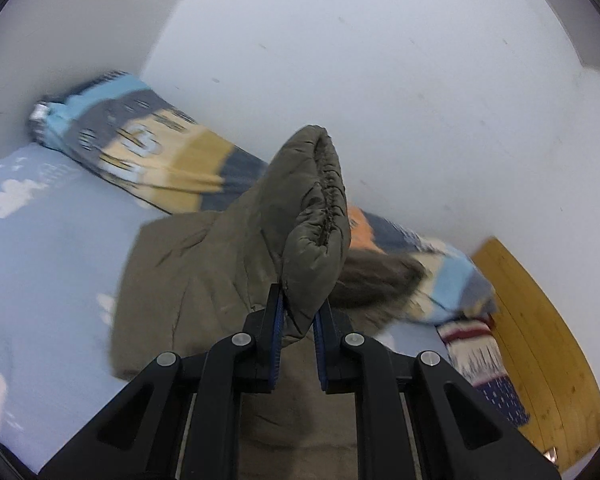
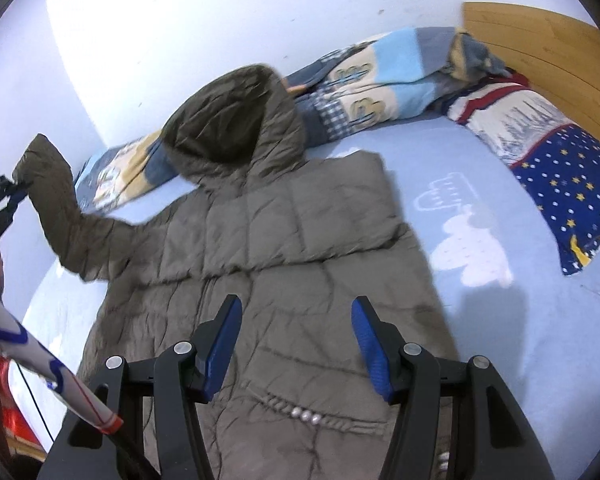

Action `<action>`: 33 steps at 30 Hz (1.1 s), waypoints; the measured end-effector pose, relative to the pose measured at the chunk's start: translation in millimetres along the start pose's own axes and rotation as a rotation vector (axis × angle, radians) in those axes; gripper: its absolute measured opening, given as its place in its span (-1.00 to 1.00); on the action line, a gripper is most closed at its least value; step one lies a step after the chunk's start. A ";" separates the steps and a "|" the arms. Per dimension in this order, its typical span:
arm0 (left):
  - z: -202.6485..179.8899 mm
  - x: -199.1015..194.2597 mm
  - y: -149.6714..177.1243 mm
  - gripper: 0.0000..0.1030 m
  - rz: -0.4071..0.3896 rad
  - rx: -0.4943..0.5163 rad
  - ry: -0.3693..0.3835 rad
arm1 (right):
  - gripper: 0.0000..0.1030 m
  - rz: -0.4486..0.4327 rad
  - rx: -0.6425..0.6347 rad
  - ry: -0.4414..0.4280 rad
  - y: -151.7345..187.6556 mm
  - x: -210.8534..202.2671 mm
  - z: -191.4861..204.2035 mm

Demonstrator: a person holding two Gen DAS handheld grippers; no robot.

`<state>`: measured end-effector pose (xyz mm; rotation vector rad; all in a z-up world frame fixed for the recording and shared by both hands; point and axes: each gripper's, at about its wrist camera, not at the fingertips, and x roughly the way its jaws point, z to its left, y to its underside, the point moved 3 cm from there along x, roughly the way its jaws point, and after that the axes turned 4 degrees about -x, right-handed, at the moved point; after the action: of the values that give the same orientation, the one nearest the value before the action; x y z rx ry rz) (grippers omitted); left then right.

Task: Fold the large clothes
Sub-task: 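Lift the sleeve with the left gripper and fold it across the jacket body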

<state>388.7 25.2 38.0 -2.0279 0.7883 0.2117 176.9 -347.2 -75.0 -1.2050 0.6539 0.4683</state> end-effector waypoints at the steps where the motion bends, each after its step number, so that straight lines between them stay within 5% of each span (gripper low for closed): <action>1: -9.8 4.5 6.9 -0.75 0.013 0.012 0.008 | 0.20 -0.003 0.017 0.000 -1.7 -1.2 -5.4; 15: -127.6 98.4 135.5 -0.74 0.241 0.176 0.063 | 0.20 -0.043 0.100 0.022 -9.1 -17.8 -35.1; 26: -137.2 157.9 237.1 -0.73 0.412 0.304 -0.027 | 0.20 -0.030 0.142 0.032 -9.0 -16.5 -47.0; 30: -133.4 165.2 247.3 -0.59 0.448 0.327 -0.040 | 0.20 -0.022 0.148 0.031 -10.3 -12.8 -47.7; 32: -134.5 161.5 248.8 -0.04 0.478 0.327 -0.017 | 0.20 -0.019 0.150 0.030 -10.3 -10.9 -47.5; 33: -135.8 156.3 247.8 0.04 0.481 0.323 0.000 | 0.20 -0.018 0.152 0.030 -10.4 -10.2 -47.7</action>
<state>339.5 -247.5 -127.9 -1.5144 1.2204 0.3318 166.1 -395.7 -71.0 -1.0753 0.6913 0.3794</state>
